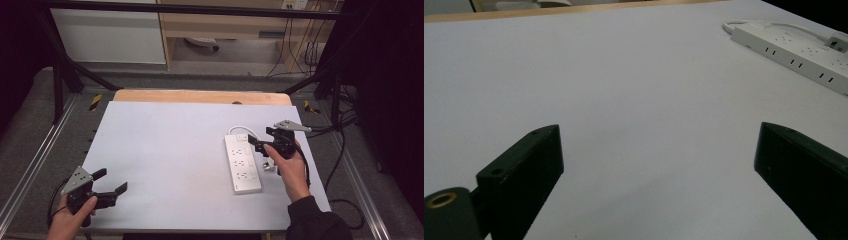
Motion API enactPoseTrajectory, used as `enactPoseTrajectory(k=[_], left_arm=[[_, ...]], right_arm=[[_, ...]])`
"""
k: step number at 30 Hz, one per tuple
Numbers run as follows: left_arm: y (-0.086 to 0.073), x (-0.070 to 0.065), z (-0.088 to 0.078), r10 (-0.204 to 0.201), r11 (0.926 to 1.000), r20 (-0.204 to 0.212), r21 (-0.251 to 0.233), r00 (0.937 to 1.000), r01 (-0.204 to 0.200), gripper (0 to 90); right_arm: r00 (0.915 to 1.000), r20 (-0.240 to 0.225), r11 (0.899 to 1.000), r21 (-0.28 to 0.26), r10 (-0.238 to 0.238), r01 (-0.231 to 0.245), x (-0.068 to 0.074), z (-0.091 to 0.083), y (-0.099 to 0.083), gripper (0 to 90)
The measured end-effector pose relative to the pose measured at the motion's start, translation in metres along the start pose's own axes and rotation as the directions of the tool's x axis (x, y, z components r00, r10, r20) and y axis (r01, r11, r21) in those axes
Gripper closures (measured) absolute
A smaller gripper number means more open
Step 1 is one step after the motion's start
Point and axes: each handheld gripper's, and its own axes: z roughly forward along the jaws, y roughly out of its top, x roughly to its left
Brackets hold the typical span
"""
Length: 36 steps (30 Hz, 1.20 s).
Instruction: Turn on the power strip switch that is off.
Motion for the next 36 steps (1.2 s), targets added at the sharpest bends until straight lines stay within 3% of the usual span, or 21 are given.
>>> enactPoseTrajectory(k=[13, 20, 36], left_arm=[[0.0, 0.0, 0.001, -0.002, 1.0, 0.008, 0.004, 1.0, 0.002, 5.9], [0.0, 0.0, 0.0, 0.004, 1.0, 0.004, 0.008, 1.0, -0.004, 5.9], [0.0, -0.001, 0.001, 0.005, 0.9999, 0.005, 0.009, 1.0, -0.005, 6.0]], right_arm=[[0.9992, -0.028, 1.0, 0.004, -0.027, 0.027, 0.004, 0.006, 0.004, 39.0], [0.999, -0.017, 0.999, 0.026, -0.041, 0.042, 0.003, 0.012, 0.002, 53.7], [0.9965, -0.015, 0.996, 0.045, -0.082, 0.083, 0.006, 0.024, -0.003, 71.0]])
